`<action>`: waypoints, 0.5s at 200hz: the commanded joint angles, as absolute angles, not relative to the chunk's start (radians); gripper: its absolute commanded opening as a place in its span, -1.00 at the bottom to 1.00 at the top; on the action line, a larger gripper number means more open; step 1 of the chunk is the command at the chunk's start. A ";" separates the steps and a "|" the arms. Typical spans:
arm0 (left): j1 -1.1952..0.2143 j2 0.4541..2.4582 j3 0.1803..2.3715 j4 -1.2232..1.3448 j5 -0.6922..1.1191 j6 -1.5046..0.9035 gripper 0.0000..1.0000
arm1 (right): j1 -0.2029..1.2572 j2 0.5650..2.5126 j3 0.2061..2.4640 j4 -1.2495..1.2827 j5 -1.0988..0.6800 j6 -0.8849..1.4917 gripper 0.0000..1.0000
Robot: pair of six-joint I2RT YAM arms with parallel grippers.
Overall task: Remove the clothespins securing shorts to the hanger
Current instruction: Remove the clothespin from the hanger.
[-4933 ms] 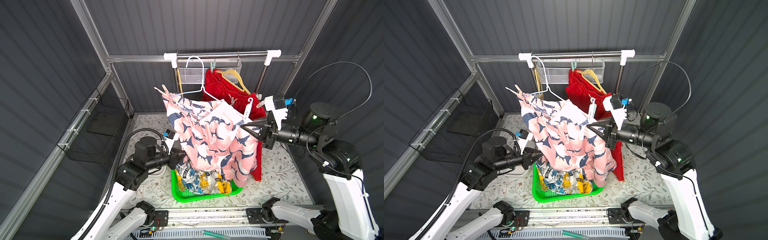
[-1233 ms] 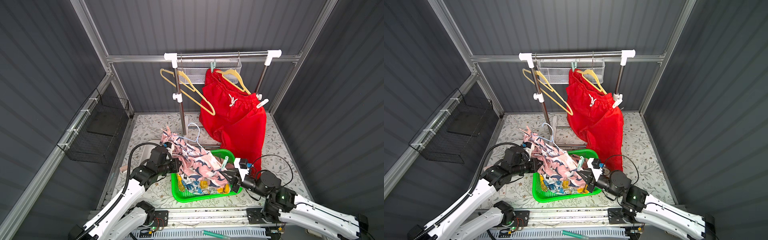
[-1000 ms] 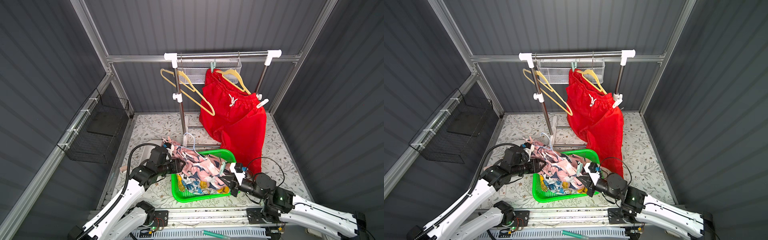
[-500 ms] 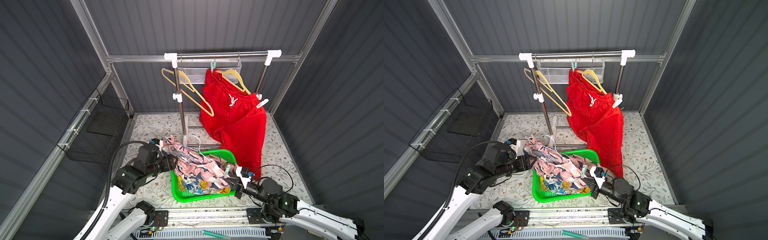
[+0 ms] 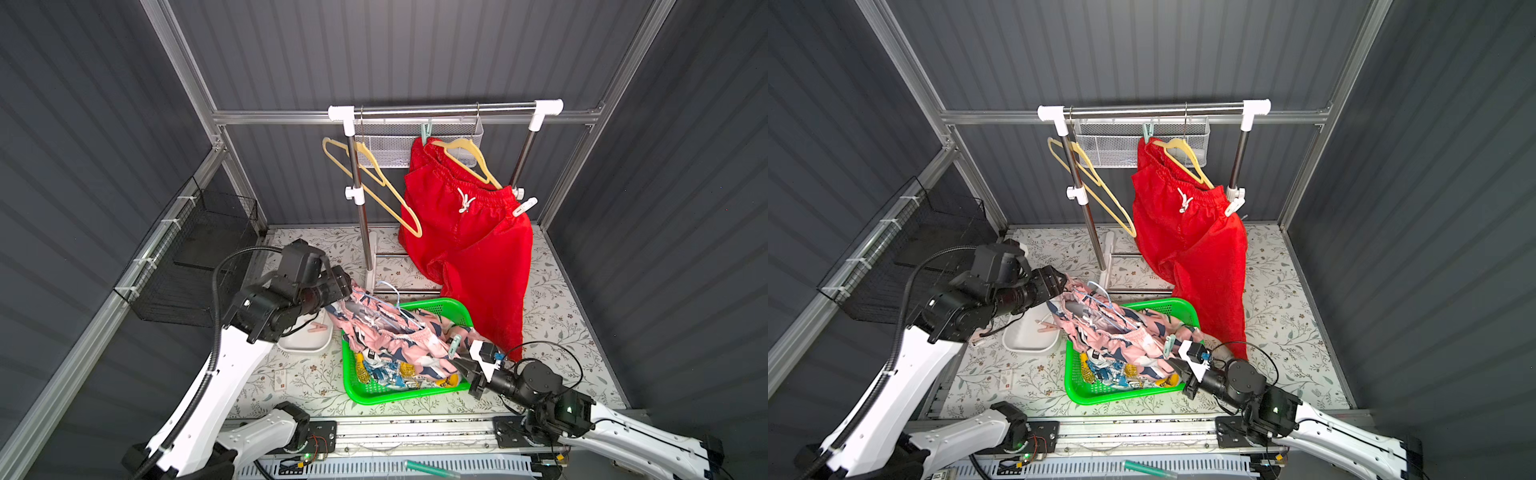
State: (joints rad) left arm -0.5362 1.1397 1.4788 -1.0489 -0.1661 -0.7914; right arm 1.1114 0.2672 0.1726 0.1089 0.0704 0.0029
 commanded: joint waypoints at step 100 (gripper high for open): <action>-0.541 1.361 1.615 -1.074 -0.282 -1.043 0.49 | 1.196 0.268 0.143 0.205 0.233 -0.106 -1.00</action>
State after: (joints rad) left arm -0.5362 1.3437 1.5925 -1.0801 -0.2523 -0.9699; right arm 1.1805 0.2615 0.1493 0.1432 0.1806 -0.0757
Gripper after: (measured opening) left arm 0.764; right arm 0.057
